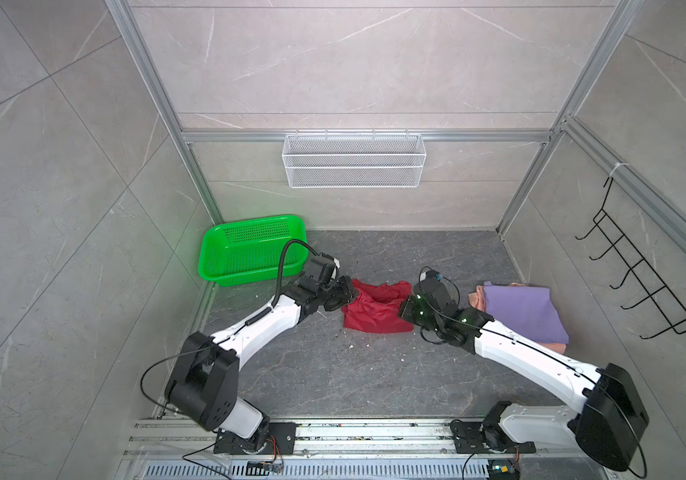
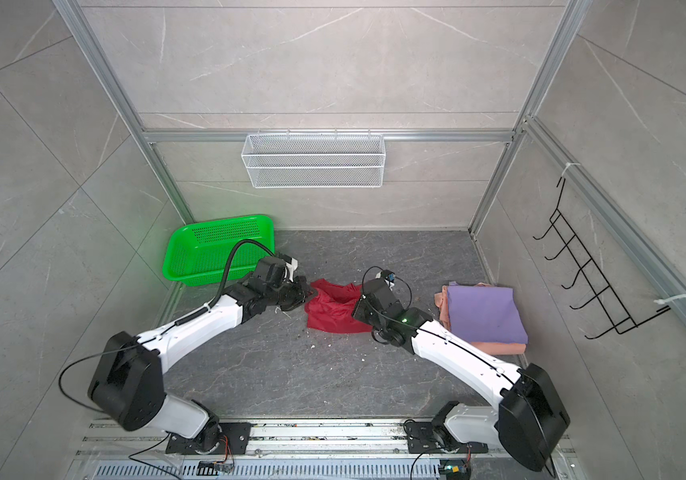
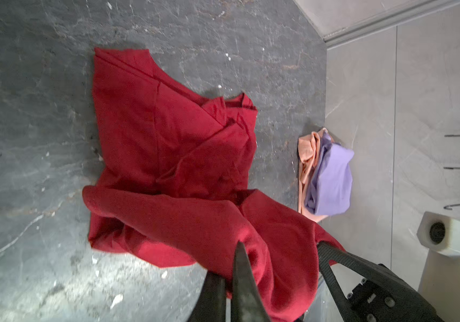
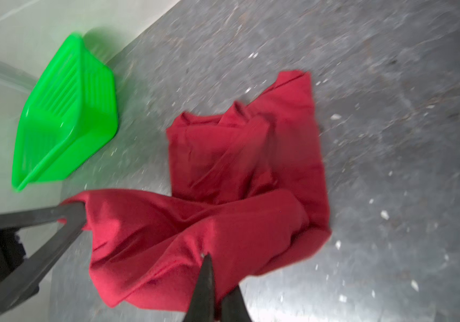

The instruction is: Fold and stack the t-shirts

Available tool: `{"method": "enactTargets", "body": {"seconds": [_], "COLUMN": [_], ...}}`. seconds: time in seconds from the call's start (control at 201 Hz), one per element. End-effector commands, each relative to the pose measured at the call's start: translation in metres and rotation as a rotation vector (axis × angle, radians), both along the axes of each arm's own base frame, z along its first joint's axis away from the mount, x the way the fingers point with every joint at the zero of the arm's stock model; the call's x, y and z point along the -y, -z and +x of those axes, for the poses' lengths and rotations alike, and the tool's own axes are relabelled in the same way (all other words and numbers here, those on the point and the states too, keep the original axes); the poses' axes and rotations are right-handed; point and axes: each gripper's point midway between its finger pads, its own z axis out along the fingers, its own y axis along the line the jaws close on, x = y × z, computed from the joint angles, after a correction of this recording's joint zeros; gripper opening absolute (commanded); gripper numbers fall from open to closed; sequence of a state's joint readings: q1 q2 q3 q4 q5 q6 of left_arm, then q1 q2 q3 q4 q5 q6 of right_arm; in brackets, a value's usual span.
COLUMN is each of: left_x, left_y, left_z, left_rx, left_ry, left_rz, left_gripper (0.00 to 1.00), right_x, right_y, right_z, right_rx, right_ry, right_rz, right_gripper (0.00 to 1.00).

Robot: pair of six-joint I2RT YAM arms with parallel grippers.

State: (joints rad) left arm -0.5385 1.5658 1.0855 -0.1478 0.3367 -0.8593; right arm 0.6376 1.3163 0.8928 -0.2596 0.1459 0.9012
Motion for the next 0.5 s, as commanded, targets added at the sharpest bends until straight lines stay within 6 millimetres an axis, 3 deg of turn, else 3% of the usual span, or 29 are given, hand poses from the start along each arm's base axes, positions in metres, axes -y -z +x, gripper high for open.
{"method": "enactTargets", "body": {"seconds": [0.0, 0.154, 0.383, 0.493], "left_x": [0.019, 0.021, 0.016, 0.010], "left_y": [-0.016, 0.004, 0.031, 0.045], "left_z": [0.027, 0.060, 0.094, 0.107], "left_rx": [0.030, -0.031, -0.083, -0.112], "left_ry": [0.072, 0.059, 0.013, -0.024], "left_rz": [-0.132, -0.174, -0.175, -0.178], "left_gripper": [0.00, 0.00, 0.00, 0.00], "right_x": [-0.002, 0.002, 0.006, 0.006], "right_y": [0.000, 0.016, 0.042, 0.046], "right_z": [0.027, 0.061, 0.105, 0.123], "right_rx": [0.005, -0.034, -0.078, -0.065], "right_ry": [0.024, 0.054, 0.094, 0.093], "right_rz": [0.068, 0.082, 0.141, 0.172], "right_gripper": [0.00, 0.01, 0.03, 0.10]}}
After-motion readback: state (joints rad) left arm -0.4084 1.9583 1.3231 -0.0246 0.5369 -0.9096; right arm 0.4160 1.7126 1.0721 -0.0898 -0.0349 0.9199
